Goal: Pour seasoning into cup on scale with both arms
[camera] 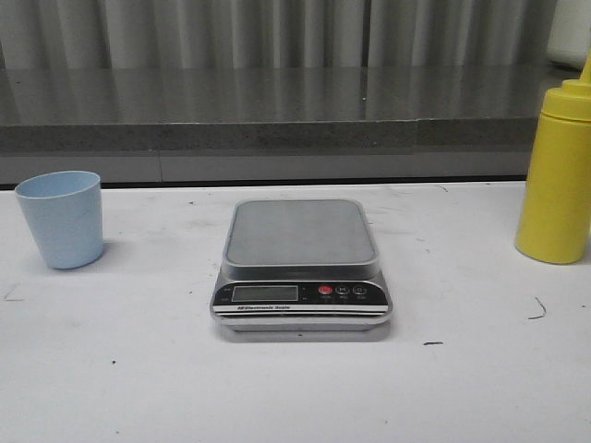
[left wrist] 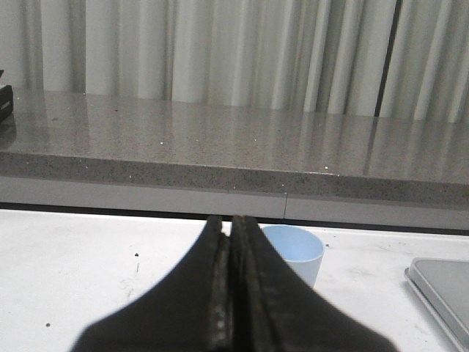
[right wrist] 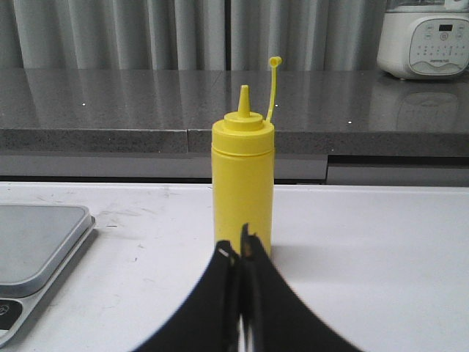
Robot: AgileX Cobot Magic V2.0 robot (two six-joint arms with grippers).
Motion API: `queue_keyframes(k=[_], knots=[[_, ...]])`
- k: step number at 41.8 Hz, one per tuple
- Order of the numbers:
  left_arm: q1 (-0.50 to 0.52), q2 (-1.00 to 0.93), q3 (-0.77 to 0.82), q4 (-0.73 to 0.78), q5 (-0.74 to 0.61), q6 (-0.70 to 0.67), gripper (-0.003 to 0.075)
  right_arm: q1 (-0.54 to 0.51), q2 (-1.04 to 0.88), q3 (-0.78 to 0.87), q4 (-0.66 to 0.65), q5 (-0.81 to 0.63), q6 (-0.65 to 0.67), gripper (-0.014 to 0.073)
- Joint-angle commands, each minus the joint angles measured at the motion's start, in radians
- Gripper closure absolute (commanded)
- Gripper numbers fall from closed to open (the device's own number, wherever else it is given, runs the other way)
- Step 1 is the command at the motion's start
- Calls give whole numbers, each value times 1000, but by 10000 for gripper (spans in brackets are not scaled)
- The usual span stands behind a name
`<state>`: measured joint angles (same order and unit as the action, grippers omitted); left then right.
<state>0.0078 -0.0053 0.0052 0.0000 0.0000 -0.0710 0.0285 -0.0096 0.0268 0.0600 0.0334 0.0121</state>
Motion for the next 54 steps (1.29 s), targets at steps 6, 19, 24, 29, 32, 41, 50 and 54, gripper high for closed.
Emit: queue_keyframes(k=[6, 19, 24, 29, 32, 41, 50, 54], knots=[[-8, -16, -18, 0, -96, 3, 740, -6, -17, -53, -15, -119, -12, 711], [-8, 71, -411, 0, 254, 3, 740, -5, 85, -392, -60, 175, -12, 711], [-8, 170, -551, 0, 359, 3, 740, -5, 192, -530, -84, 304, -12, 711], [-8, 268, -638, 0, 427, 3, 740, -5, 308, -624, -85, 401, -12, 711], [-8, 310, -644, 0, 429, 3, 740, -5, 363, -642, -85, 424, -12, 711], [-8, 390, -621, -17, 447, 3, 740, -5, 478, -638, -84, 433, -12, 711], [-8, 431, -593, -19, 447, 3, 740, -5, 554, -638, -96, 499, -19, 710], [-8, 454, -592, -19, 449, 3, 739, -5, 581, -638, -102, 525, -56, 684]])
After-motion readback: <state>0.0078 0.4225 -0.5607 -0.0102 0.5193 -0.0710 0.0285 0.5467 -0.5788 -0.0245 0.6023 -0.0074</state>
